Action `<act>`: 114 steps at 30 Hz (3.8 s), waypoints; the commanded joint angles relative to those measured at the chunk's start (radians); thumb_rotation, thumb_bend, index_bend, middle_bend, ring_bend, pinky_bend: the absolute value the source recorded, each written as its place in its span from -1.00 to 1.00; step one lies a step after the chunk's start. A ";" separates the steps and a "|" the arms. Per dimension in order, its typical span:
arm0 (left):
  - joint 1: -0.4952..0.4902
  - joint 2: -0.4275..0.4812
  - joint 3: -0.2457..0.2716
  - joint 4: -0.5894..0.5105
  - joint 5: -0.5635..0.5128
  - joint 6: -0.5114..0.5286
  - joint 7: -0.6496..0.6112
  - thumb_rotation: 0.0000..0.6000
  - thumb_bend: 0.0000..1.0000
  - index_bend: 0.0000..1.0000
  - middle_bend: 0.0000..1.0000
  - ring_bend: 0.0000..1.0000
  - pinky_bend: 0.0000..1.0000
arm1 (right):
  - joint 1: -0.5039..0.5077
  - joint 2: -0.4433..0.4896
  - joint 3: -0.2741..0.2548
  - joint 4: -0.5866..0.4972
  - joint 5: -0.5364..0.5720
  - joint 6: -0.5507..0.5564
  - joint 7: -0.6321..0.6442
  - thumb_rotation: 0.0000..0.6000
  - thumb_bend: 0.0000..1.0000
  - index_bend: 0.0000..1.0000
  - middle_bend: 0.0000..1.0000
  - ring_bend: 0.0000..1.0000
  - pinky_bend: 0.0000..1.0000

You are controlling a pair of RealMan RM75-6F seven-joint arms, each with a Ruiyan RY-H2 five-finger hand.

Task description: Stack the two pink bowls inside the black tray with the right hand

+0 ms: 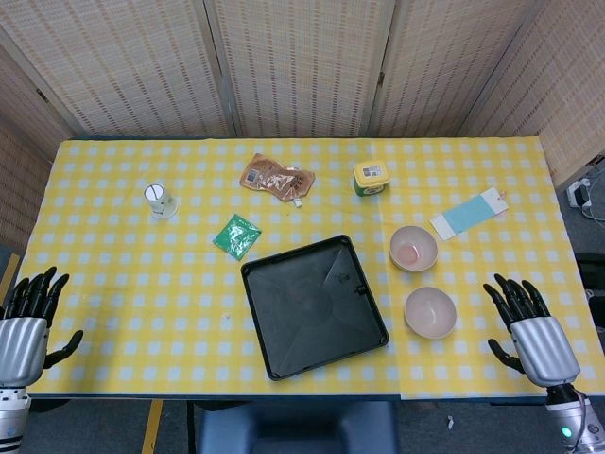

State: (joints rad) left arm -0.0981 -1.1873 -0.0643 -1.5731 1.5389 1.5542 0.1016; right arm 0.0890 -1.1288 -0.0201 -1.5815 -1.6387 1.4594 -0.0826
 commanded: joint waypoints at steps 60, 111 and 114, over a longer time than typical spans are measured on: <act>0.037 0.076 0.007 -0.038 0.031 0.057 -0.123 1.00 -0.37 -1.00 -1.00 -1.00 -1.00 | 0.217 -0.274 0.023 0.268 -0.053 -0.124 -0.025 1.00 0.05 0.31 -0.91 -0.93 -1.00; 0.052 0.122 -0.001 -0.049 0.005 0.045 -0.167 1.00 -0.39 -1.00 -1.00 -1.00 -1.00 | 0.515 -0.472 0.063 0.208 0.055 -0.434 -0.205 1.00 0.05 -0.76 -1.00 -1.00 -1.00; 0.051 0.121 0.000 -0.049 0.002 0.041 -0.161 1.00 -0.39 -1.00 -1.00 -1.00 -1.00 | 0.476 -0.422 0.058 0.169 0.045 -0.356 -0.199 1.00 0.05 -0.76 -1.00 -1.00 -1.00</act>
State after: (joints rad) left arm -0.0470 -1.0656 -0.0644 -1.6220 1.5417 1.5961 -0.0603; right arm 0.5917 -1.5843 0.0418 -1.3859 -1.5873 1.0555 -0.2859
